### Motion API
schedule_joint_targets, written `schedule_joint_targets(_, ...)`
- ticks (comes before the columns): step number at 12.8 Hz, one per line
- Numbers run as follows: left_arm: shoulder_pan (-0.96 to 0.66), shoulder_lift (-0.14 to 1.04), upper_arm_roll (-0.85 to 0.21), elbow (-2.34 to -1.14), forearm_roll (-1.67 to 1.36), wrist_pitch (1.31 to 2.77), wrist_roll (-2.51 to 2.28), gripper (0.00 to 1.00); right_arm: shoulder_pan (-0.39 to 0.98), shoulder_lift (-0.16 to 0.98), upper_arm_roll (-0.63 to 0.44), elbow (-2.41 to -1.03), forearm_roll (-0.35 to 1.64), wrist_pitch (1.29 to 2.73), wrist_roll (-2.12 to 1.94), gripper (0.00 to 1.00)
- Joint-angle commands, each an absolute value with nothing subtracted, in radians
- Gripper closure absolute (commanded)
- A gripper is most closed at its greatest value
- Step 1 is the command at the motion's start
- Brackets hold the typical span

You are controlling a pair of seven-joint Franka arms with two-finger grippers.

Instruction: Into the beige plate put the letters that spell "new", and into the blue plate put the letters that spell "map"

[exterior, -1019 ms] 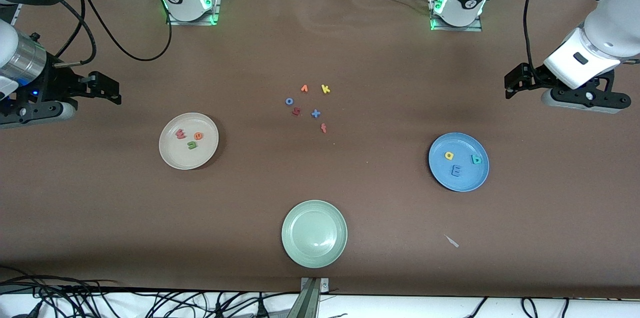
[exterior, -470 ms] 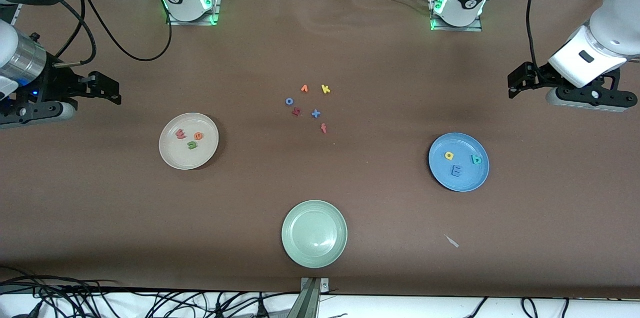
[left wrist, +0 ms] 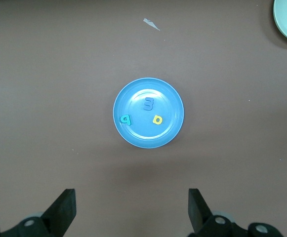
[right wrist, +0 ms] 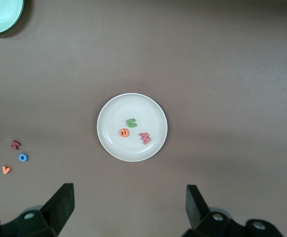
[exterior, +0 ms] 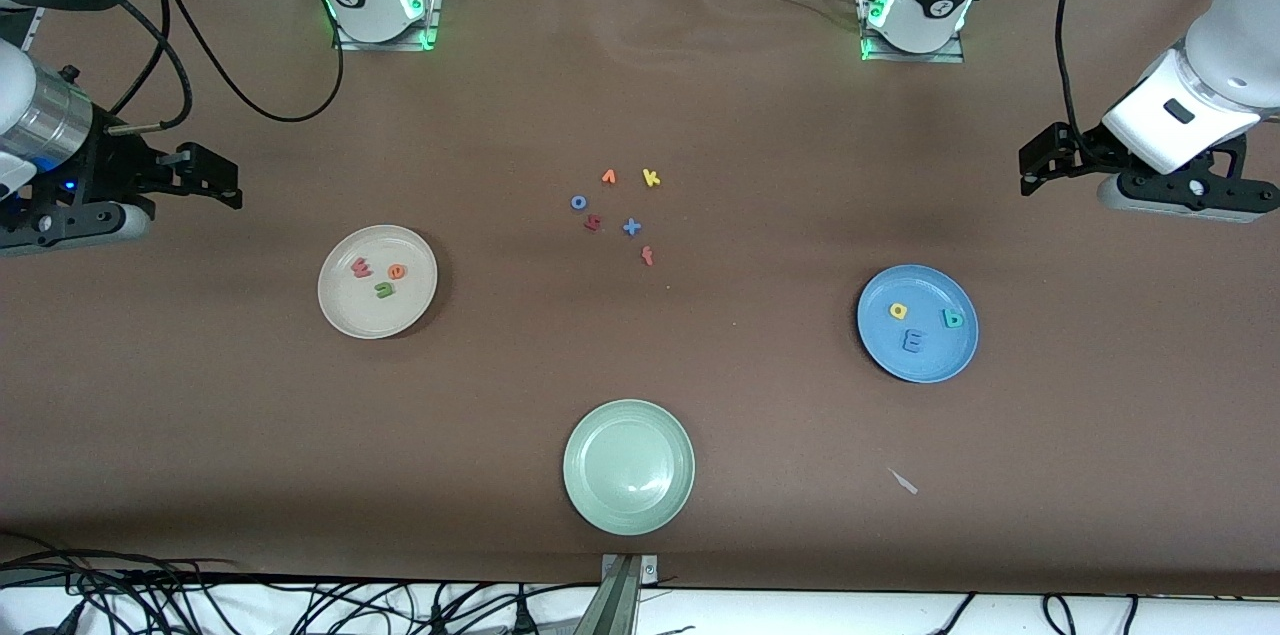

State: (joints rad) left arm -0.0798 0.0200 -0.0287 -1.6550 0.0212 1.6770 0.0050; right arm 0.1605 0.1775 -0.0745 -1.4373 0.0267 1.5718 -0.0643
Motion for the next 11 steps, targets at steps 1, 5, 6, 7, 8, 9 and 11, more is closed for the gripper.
schedule_joint_targets(1,-0.074,0.031,-0.029,-1.624,-0.005,1.652,0.002,0.0,0.16,0.186,-0.074,-1.414,0.021,1.552,-0.063,0.0)
schedule_joint_targets(5,-0.072,0.031,-0.028,-1.624,-0.005,1.646,0.0,0.0,0.16,0.186,-0.075,-1.411,0.021,1.555,-0.064,0.0)
schedule_joint_targets(6,-0.072,0.031,-0.029,-1.623,-0.005,1.643,0.0,0.0,0.16,0.186,-0.075,-1.411,0.021,1.555,-0.064,0.0)
schedule_joint_targets(7,-0.072,0.031,-0.029,-1.623,-0.005,1.643,0.0,0.0,0.16,0.186,-0.075,-1.411,0.021,1.555,-0.064,0.0)
schedule_joint_targets(8,-0.072,0.029,-0.028,-1.623,-0.005,1.643,0.0,0.0,0.16,0.186,-0.075,-1.411,0.021,1.555,-0.064,0.0)
schedule_joint_targets(9,-0.072,0.031,-0.028,-1.623,-0.005,1.643,0.002,0.0,0.16,0.186,-0.075,-1.411,0.021,1.555,-0.064,0.0)
schedule_joint_targets(11,-0.072,0.029,-0.026,-1.623,-0.005,1.641,0.002,0.0,0.158,0.186,-0.074,-1.411,0.021,1.554,-0.064,0.0)
